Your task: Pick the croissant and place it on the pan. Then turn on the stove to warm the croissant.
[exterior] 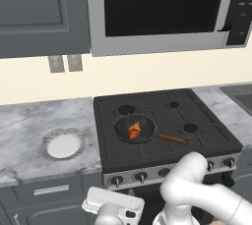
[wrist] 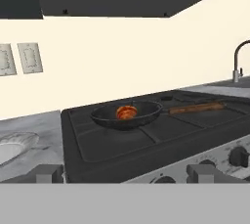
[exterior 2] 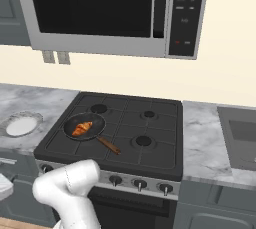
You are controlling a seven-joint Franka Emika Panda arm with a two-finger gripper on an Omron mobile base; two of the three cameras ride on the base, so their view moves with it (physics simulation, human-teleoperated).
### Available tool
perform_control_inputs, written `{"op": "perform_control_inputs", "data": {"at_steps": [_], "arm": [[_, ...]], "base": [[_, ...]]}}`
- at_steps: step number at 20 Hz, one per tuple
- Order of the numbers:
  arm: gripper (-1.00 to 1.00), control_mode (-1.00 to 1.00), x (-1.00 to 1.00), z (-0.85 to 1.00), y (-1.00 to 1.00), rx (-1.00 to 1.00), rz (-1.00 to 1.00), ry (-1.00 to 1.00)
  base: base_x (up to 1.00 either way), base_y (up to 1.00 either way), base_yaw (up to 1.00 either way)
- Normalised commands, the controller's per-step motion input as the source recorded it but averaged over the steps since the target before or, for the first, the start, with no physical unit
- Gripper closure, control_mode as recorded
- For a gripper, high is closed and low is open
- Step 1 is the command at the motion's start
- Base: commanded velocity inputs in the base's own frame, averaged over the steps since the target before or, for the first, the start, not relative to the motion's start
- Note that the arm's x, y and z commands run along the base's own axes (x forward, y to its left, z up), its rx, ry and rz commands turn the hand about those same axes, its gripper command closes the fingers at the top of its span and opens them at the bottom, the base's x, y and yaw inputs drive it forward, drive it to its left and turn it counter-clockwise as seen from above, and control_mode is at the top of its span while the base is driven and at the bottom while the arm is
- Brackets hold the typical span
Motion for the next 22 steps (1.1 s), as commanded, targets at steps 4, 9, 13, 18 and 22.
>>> {"op": "perform_control_inputs", "data": {"at_steps": [4, 9, 13, 18, 22], "arm": [[-1.0, -1.0, 0.31, -0.5, 0.0, -0.02, 0.0, -0.03], [-1.0, -1.0, 0.31, -0.35, 0.0, -0.01, 0.0, -0.02], [-1.0, -1.0, 0.16, -0.24, 0.0, 0.0, 0.0, -0.06], [-1.0, -1.0, 0.06, -0.34, 0.19, 0.0, 0.0, -0.01], [-1.0, -1.0, 0.07, -0.34, 0.25, 0.0, 0.0, -0.04]], "base": [[0.0, 0.0, 0.0], [0.0, 0.0, 0.0], [0.0, 0.0, 0.0], [0.0, 0.0, 0.0], [0.0, 0.0, 0.0]]}}
